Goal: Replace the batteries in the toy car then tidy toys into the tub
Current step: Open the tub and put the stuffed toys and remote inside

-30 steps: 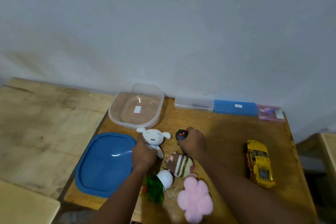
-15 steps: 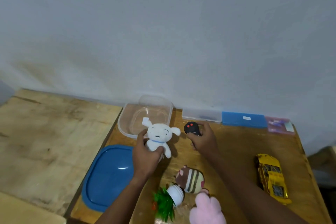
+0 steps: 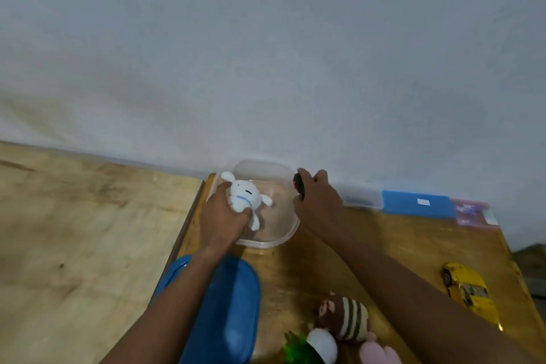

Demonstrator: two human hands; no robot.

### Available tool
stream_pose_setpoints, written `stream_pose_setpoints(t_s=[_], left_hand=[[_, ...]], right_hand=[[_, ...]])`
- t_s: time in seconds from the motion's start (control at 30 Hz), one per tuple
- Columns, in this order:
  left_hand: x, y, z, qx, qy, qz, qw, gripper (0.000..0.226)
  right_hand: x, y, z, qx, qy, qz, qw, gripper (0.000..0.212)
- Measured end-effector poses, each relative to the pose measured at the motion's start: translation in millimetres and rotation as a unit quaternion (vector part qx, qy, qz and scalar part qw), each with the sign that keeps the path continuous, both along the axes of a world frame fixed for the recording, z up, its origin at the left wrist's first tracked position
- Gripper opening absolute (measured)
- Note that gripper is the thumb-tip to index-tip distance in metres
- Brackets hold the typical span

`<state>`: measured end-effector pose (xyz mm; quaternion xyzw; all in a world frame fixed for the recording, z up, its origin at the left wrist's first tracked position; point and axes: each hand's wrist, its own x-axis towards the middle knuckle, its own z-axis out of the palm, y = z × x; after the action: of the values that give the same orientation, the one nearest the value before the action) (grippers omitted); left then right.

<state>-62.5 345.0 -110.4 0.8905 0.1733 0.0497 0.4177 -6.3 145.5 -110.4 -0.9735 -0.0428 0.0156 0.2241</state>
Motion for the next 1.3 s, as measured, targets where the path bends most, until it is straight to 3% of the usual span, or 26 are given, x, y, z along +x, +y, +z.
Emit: stream_pose_setpoints(t_s=[0.1,0.4,0.63,0.9,1.3], left_hand=[[22,12,-13,0.059,0.034,-0.053,0.996,0.047],[55,21,-51,0.127,0.102,-0.123,0.979,0.076],[61,25,-61,0.189,0.108,-0.144,0.965,0.078],[46,8,-43,0.258,0.096,-0.131,0.952,0.077],[-68,-58,-25,0.248,0.013,-0.088,0.965,0.058]], right_hand=[[17,25,-7,-0.035,-0.005,0.034,0.999,0.037],[47,44,-46,-0.132,-0.028,0.0,0.991,0.03],[53,51,-61,-0.189,-0.003,0.0,0.982,0.025],[37,42,-49,-0.075,-0.027,0.009,0.997,0.041],[-63,-30,-31,0.045,-0.051,0.017,0.998,0.047]])
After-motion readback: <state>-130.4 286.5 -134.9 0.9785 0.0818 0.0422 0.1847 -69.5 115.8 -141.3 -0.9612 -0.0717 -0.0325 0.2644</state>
